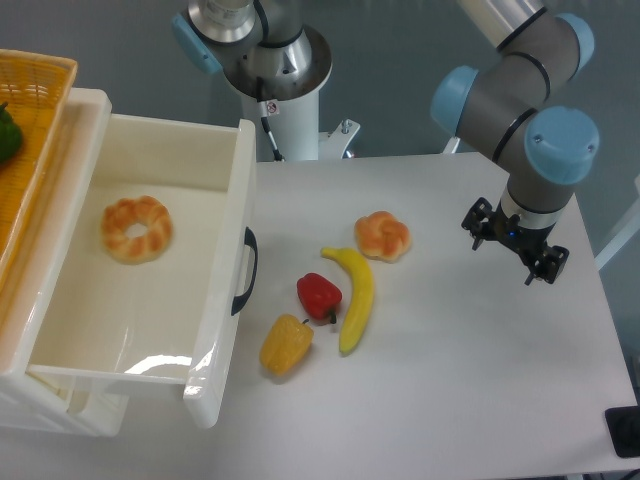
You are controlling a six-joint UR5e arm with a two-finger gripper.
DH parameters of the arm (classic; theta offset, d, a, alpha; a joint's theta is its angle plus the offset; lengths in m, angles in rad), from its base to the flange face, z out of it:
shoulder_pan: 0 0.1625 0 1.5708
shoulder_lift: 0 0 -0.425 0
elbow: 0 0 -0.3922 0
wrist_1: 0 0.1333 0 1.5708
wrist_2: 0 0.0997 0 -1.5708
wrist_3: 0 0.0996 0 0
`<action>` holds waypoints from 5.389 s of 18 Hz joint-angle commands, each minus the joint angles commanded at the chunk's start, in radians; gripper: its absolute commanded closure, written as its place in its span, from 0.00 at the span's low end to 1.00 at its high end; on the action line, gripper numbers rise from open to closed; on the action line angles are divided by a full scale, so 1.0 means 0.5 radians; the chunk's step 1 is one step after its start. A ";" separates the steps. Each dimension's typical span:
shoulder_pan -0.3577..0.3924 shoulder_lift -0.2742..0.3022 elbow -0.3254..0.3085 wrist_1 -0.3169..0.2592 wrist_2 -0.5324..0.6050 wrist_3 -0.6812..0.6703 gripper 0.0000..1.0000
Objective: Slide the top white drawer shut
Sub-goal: 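Lower the gripper from above the bread roll toward the peppers, then move the gripper toward the handle of the open white drawer, then push the drawer front with the gripper into the drawer unit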
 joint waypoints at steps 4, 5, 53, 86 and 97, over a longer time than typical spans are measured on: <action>0.003 0.000 0.003 -0.003 -0.003 -0.018 0.00; 0.003 0.000 0.000 -0.003 -0.003 -0.021 0.00; -0.457 0.359 -0.313 -0.506 -0.972 -1.660 1.00; -0.571 0.466 -0.298 -0.736 -1.307 -1.740 1.00; -0.534 0.460 -0.236 -0.752 -1.301 -1.779 1.00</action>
